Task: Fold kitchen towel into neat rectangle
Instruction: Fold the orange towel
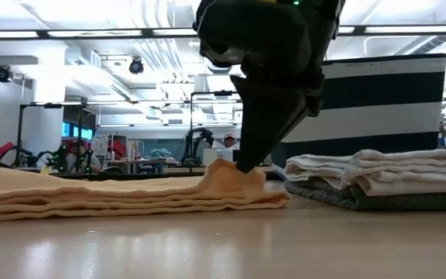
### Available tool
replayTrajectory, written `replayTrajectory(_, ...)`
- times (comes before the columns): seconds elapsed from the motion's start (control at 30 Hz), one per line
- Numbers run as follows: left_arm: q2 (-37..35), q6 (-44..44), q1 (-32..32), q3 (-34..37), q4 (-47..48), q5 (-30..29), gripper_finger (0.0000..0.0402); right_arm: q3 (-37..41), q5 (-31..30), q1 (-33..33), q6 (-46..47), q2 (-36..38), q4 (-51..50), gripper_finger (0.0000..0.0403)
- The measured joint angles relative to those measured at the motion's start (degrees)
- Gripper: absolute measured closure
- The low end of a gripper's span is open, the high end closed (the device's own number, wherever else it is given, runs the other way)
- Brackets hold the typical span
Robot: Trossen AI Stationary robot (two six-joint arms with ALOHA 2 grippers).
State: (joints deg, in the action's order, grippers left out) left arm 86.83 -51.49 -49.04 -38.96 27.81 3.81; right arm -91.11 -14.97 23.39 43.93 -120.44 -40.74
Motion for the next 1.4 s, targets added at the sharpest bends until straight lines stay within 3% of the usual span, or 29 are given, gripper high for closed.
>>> replayTrajectory(0.17, -0.8, 0.0, 0.5, 0.0, 4.6, -0.4, 0.0400, 0.0, 0.4, 0.1, 0.4, -0.2, 0.4, 0.0401)
replayTrajectory(0.33, -6.3, -0.5, 1.8, 0.6, 12.7, -4.9, 0.0400, 0.0, 0.4, 0.1, 0.2, -0.3, 0.7, 0.0401)
replayTrajectory(0.7, -11.9, 0.0, 3.7, 3.9, 15.4, -6.0, 0.0400, 0.0, 0.4, -0.2, -0.1, -0.3, 0.8, 0.0401)
replayTrajectory(0.87, -13.5, 1.0, 3.8, 1.9, 18.5, -5.9, 0.0400, 0.0, 0.4, -0.2, 0.0, -0.3, 0.8, 0.0401)
replayTrajectory(0.93, -13.4, -0.3, 3.1, 0.3, 16.0, -5.1, 0.0400, 0.0, 0.7, -0.2, 0.1, -0.3, 0.8, 0.0401)
replayTrajectory(1.07, -10.8, 2.7, -0.6, -1.4, 1.7, -0.5, 0.0400, 0.0, 1.5, -0.1, 0.4, -0.3, 0.8, 0.0401)
replayTrajectory(1.27, -6.4, 1.0, -1.1, -0.7, 8.4, 0.8, 0.0400, 0.0, 1.9, -0.5, -0.5, -0.3, 0.8, 0.0401)
replayTrajectory(1.4, -5.2, 1.6, -1.1, -0.6, 5.2, 2.8, 0.0400, 0.0, 1.9, -0.9, -1.0, -0.3, 0.8, 0.0401)
